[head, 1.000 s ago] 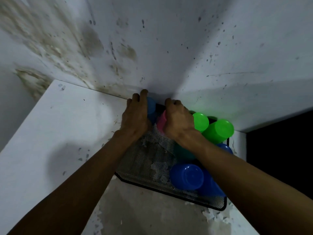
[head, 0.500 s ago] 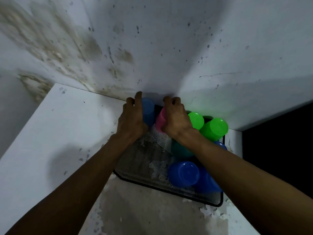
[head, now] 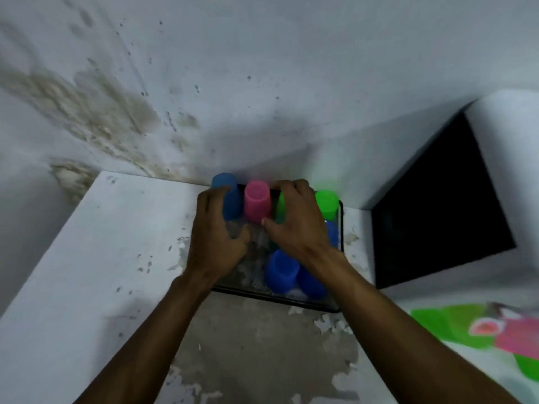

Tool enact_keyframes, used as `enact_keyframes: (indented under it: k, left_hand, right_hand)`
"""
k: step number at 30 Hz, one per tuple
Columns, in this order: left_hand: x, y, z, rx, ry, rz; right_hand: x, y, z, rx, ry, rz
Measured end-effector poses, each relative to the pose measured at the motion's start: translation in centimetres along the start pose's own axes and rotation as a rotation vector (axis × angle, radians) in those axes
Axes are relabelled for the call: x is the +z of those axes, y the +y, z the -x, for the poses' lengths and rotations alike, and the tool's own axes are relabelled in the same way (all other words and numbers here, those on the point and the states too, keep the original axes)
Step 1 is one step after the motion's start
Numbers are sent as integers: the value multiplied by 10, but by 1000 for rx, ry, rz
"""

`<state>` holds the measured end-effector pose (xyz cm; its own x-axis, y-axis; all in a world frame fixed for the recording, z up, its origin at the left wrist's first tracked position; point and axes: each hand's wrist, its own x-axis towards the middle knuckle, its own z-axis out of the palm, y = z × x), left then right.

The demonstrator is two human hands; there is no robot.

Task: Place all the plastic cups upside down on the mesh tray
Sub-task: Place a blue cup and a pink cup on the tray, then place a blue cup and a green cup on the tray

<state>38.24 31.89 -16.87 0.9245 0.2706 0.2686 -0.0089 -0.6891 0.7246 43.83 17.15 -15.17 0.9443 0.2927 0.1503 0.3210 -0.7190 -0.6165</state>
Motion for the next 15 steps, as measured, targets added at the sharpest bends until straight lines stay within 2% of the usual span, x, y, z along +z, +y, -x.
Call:
enact_keyframes:
  k: [2,5,12,15]
  left_hand:
    - [4,28,26,95,60,23]
    - [13,55,59,117,101,67]
    - [68,120,141,207,-104,179]
    - [93,145,169,223,-245,217]
  right_hand:
    - [-24,9,35,22,66,-42]
    - [-45,20,79,73,126,-82]
    - [-91,75,190,204,211,-126]
    - [-109,99,229,303,249,-150]
